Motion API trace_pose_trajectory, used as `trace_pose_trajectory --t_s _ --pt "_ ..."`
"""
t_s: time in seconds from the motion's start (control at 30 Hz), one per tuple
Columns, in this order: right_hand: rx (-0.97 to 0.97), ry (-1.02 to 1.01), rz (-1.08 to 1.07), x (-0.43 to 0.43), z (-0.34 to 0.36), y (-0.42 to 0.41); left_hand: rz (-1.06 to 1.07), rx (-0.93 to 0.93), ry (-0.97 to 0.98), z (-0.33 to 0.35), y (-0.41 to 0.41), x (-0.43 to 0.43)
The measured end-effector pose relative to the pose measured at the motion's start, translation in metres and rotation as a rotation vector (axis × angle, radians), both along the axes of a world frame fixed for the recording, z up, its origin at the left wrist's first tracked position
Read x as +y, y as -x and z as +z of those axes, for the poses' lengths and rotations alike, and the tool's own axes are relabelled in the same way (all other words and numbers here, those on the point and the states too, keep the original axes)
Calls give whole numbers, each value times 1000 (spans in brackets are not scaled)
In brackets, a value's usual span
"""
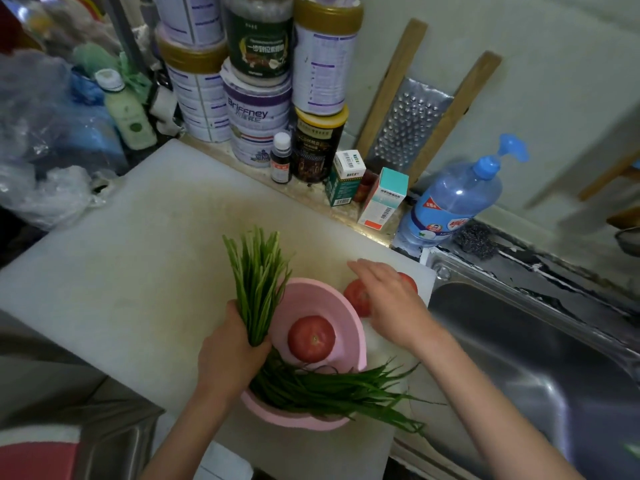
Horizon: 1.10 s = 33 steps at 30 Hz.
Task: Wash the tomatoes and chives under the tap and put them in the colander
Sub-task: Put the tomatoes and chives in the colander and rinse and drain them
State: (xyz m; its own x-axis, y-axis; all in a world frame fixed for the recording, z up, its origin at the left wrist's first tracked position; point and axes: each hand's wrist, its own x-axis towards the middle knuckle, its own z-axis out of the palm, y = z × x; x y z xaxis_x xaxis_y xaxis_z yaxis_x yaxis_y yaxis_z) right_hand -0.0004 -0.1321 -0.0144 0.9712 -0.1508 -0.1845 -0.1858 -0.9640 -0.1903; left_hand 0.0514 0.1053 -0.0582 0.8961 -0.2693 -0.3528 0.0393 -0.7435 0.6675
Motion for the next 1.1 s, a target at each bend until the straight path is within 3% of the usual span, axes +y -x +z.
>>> trace_pose_trajectory --t_s 0.07,0.1,0.27,0.33,0.43,0.47,0.6,0.73,0.83,1.03,1.1 --pt "316 102 38 -16 -15 -8 -7 3 23 -1 1 0" --pt "349 124 67 -20 -24 -10 -11 1 32 -1 1 0" --pt "201 145 141 -17 -31 -21 6 -5 42 -1 1 0" --pt "37 109 89 -16 -14 -23 6 -11 56 0 2 0" --pt "-322 -83 -35 -5 38 -28 11 -30 75 -1 2 2" --pt "-328 -189 -61 3 57 -28 13 -31 79 -1 2 2" --pt "-41 -511 -14 53 59 -17 5 -42 90 -1 2 4" --pt "36 -583 -5 83 -9 1 -17 -50 130 0 1 2" --pt "1 -537 -27 91 -26 3 -5 -45 140 1 0 2" --pt "83 -125 -54 87 -27 -4 8 -59 150 0 1 4" --pt "59 -111 -58 82 -30 -5 8 -62 144 0 1 5"
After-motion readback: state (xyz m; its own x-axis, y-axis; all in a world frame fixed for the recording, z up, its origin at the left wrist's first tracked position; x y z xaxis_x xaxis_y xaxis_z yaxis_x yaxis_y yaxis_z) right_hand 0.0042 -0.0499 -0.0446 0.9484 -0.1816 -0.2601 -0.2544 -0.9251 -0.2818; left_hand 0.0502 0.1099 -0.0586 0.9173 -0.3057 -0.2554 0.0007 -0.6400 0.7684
